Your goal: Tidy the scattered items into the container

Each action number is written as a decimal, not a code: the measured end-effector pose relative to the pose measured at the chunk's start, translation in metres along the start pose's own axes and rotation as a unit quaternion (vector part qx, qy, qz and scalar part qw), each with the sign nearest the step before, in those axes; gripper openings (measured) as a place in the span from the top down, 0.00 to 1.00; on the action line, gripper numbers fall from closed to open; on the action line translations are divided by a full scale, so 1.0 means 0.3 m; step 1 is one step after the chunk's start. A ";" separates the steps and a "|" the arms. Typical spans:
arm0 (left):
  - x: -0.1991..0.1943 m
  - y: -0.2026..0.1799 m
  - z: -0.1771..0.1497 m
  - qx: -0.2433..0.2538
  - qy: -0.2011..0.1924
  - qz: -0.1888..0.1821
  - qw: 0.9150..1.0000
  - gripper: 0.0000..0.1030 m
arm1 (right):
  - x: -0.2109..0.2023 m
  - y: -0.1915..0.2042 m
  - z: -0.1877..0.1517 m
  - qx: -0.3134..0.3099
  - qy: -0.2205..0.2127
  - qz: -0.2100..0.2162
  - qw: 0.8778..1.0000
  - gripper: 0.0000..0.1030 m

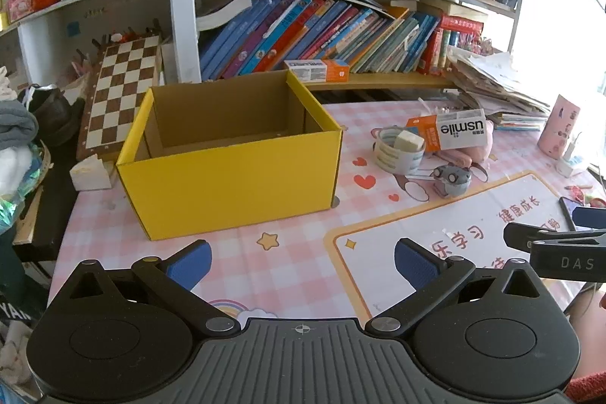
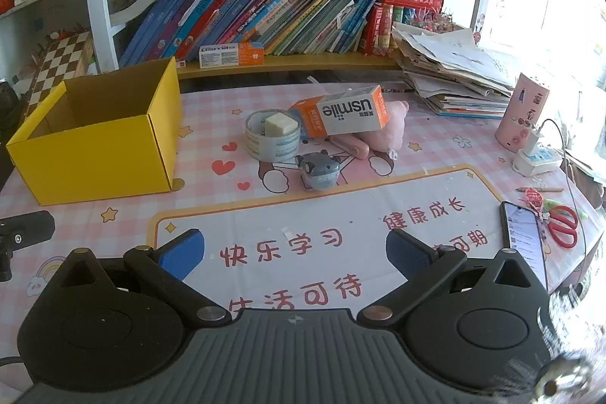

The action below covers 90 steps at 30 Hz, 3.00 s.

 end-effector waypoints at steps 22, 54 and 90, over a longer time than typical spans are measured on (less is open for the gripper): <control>0.027 -0.015 -0.037 -0.001 -0.005 0.002 1.000 0.00 | 0.021 0.008 0.009 -0.002 0.004 0.000 1.000 0.00; 0.019 0.016 0.002 -0.005 0.005 0.002 1.000 0.00 | 0.022 0.017 0.009 -0.003 0.006 0.002 1.000 0.00; 0.042 0.019 0.007 -0.012 0.015 -0.009 1.000 0.00 | 0.045 0.040 0.015 -0.022 0.015 0.012 1.000 0.00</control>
Point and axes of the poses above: each gripper's, at about its wrist camera, not at the fingertips, and x roughly the way its jaws point, y to its left, z to its top, the point moved 6 cm from there along x, roughly the way its jaws point, and after that the axes turned 11 degrees about z, right-handed, at the moved point
